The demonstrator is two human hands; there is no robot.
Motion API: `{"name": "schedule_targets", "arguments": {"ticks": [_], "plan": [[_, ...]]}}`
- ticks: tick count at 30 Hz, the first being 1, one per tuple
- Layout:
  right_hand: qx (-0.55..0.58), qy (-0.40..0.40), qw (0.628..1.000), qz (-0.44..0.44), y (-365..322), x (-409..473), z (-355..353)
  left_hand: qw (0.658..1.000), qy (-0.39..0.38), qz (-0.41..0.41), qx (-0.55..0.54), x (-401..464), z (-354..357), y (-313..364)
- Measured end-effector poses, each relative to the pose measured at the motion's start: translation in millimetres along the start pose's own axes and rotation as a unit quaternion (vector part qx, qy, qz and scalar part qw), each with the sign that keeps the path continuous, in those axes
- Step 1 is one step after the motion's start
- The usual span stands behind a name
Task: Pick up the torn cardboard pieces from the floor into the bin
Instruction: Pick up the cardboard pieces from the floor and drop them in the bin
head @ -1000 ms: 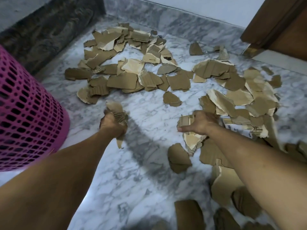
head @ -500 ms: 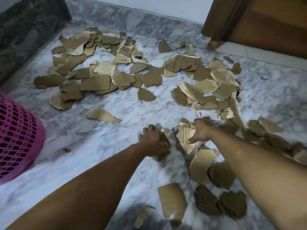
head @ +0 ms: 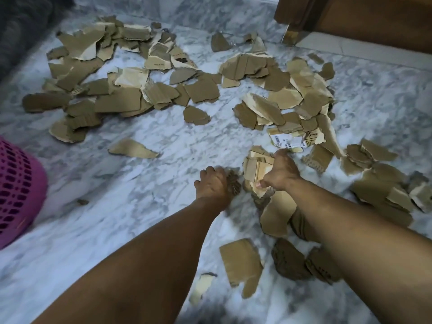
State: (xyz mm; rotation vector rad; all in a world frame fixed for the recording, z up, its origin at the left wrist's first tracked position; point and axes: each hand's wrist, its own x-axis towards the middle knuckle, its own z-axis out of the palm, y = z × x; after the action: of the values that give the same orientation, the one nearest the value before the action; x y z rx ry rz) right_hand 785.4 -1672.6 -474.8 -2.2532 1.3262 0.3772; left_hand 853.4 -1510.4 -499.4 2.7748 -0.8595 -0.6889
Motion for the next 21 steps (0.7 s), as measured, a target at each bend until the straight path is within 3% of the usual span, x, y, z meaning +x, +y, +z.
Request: {"name": "schedule_targets", "arguments": {"ticks": [7, 11, 15, 18, 21], "plan": [[-0.018, 0.048, 0.997, -0.057, -0.1, -18.7, -3.9, 0.999, 0.017, -0.027, -0.028, -5.8, -1.7, 5.1], [0.041, 0.029, 0.989, -0.142, 1.4, -18.2, -31.8, 0.988, -0.008, -0.032, -0.151, -25.0, -26.8, 8.6], [0.13, 0.027, 0.982, -0.137, 10.3, -21.5, -70.2, 0.966, -0.132, 0.023, -0.222, -57.3, -33.2, 10.4], [0.148, 0.003, 0.983, -0.112, 28.6, -38.1, -80.7, 0.953, -0.179, 0.024, -0.245, -84.2, -19.2, 12.2], [0.184, 0.039, 0.978, -0.088, 48.7, -57.0, -77.9, 0.968, -0.144, 0.051, -0.198, -113.5, 0.4, 19.3]]}}
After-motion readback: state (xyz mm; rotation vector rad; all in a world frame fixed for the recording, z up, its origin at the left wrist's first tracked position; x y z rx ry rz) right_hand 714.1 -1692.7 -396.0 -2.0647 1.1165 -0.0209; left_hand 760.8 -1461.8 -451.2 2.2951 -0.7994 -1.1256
